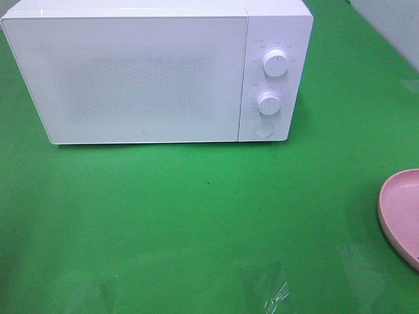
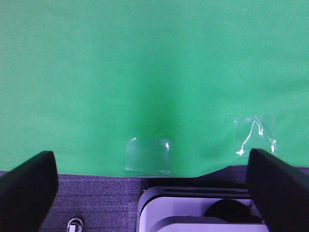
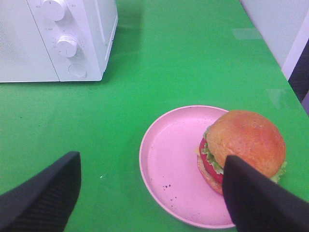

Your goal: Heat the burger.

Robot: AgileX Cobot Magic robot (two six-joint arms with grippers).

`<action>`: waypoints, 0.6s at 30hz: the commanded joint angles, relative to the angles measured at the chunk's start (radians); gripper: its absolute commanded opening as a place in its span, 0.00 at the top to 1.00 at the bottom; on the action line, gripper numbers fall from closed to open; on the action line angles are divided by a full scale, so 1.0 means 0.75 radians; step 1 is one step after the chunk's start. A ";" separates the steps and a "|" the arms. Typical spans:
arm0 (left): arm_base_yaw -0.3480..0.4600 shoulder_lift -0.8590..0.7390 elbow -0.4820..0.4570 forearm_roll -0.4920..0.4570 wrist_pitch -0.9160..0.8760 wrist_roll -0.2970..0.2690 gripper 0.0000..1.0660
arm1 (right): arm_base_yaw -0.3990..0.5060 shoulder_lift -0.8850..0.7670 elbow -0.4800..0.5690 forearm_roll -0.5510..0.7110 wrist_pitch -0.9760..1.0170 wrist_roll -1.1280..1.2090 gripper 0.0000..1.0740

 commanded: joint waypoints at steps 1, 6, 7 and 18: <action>0.001 -0.189 0.117 0.023 -0.021 -0.003 0.07 | -0.008 -0.033 0.001 0.007 -0.009 -0.011 0.29; 0.001 -0.317 0.172 0.020 -0.055 -0.003 0.07 | -0.008 -0.033 0.001 0.007 -0.009 -0.011 0.29; 0.001 -0.364 0.191 0.023 -0.059 -0.003 0.07 | -0.008 -0.033 0.001 0.007 -0.009 -0.011 0.29; 0.001 -0.592 0.192 0.048 -0.060 -0.003 0.07 | -0.008 -0.033 0.001 0.007 -0.009 -0.011 0.29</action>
